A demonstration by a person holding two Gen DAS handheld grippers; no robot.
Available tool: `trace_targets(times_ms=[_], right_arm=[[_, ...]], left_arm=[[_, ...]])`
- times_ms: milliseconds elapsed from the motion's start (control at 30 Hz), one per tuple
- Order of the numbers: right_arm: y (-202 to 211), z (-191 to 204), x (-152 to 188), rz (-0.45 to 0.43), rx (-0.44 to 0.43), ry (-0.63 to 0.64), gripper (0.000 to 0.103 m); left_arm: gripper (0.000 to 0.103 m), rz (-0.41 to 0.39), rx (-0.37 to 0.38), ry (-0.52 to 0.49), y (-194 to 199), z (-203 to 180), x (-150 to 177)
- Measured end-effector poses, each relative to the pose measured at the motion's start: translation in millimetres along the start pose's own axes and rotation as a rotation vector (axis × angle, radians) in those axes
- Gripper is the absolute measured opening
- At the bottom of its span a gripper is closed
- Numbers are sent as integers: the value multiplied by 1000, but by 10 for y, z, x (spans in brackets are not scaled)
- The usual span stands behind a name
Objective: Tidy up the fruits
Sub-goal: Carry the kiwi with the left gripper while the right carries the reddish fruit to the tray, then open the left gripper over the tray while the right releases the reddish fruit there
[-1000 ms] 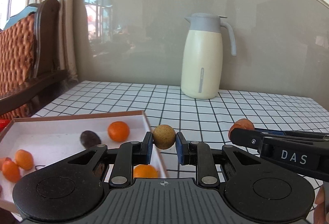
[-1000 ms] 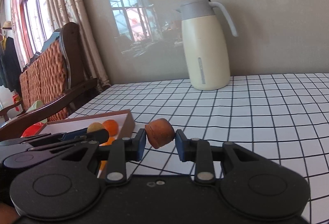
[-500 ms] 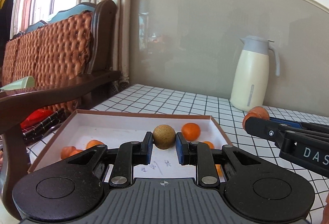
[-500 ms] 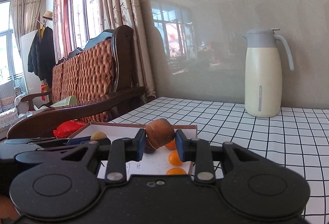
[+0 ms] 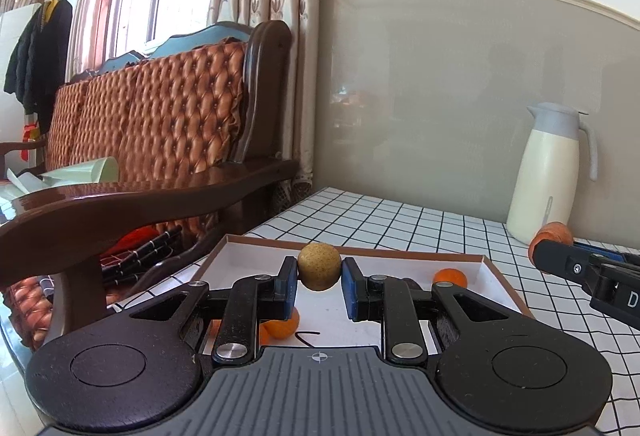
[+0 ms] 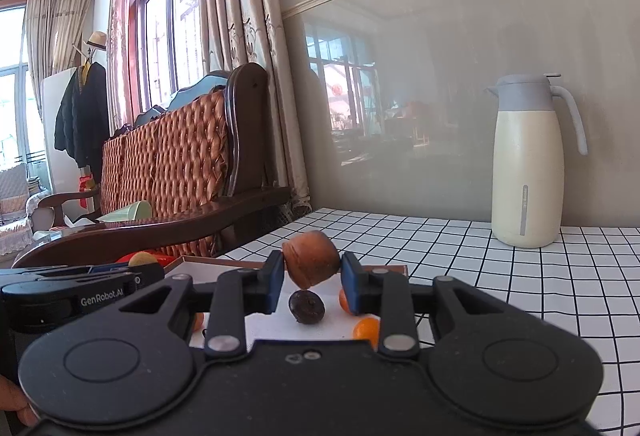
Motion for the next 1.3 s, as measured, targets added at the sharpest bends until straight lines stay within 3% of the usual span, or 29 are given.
trace_targets(times_ms=[567, 1300], right_arm=[[-309, 60, 109, 43, 37, -27, 22], [-633, 44, 194, 102, 74, -46, 23]], left_arm=[[24, 39, -67, 21, -309, 390, 27], [24, 87, -66, 33, -722, 501, 34]])
Point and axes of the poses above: each gripper's, at about its wrist camera, not at the fingertips, and y roughly against the way its jaws point, z to its left, x to its underside, the point moved 6 cm from there along -y, roughly the way its jaws point, and after that the axes turned 7 degrees about y, right-handed, at the moved point
